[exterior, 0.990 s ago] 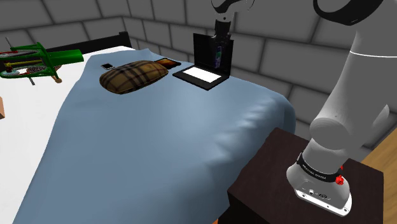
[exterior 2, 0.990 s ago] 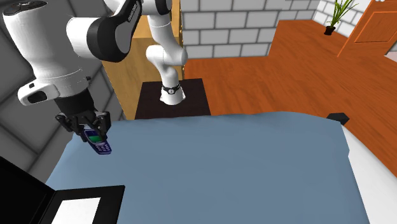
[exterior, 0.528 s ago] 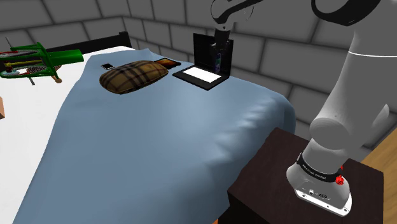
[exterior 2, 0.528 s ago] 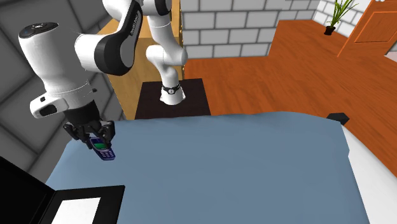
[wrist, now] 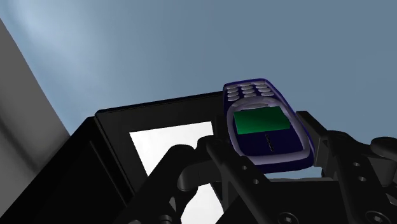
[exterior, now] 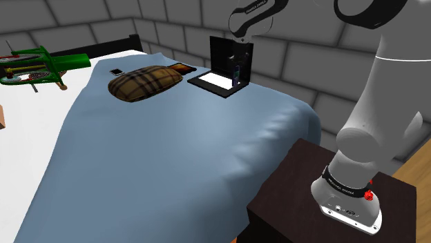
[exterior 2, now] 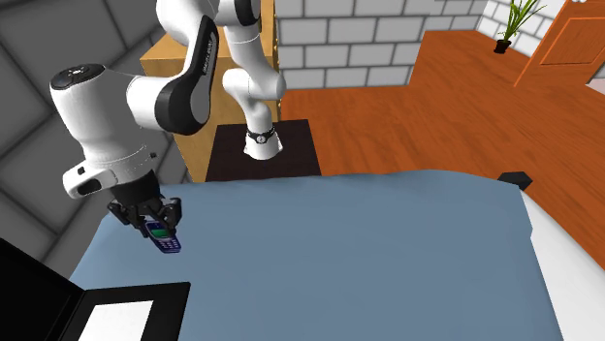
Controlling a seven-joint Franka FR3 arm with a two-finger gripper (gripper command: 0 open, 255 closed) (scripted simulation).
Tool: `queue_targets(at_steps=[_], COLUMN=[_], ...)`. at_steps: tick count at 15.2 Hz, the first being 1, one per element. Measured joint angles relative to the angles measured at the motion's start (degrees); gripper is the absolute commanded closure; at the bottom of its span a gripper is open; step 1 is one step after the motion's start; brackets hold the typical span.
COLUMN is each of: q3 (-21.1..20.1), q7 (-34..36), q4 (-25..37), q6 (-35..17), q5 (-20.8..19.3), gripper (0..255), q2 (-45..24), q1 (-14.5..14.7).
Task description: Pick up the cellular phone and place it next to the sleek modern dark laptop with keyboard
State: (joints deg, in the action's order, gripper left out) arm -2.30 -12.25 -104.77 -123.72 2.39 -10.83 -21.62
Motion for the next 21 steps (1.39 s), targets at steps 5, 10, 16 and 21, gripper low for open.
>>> queue_targets(at_steps=[5, 10, 16, 21], q3=[0.0, -0.1, -0.1, -0.1], q7=[0.0, -0.1, -0.3, -0.3], q4=[-2.4, -4.6, -5.9, -6.0], q6=[-3.7, -7.0, -10.1, -10.3], q5=[0.0, 0.0, 0.1, 0.1], gripper=[255, 255, 255, 0], q2=[-1.2, -2.4, -4.2, -4.3], q1=[0.1, 0.1, 0.1, 0.1])
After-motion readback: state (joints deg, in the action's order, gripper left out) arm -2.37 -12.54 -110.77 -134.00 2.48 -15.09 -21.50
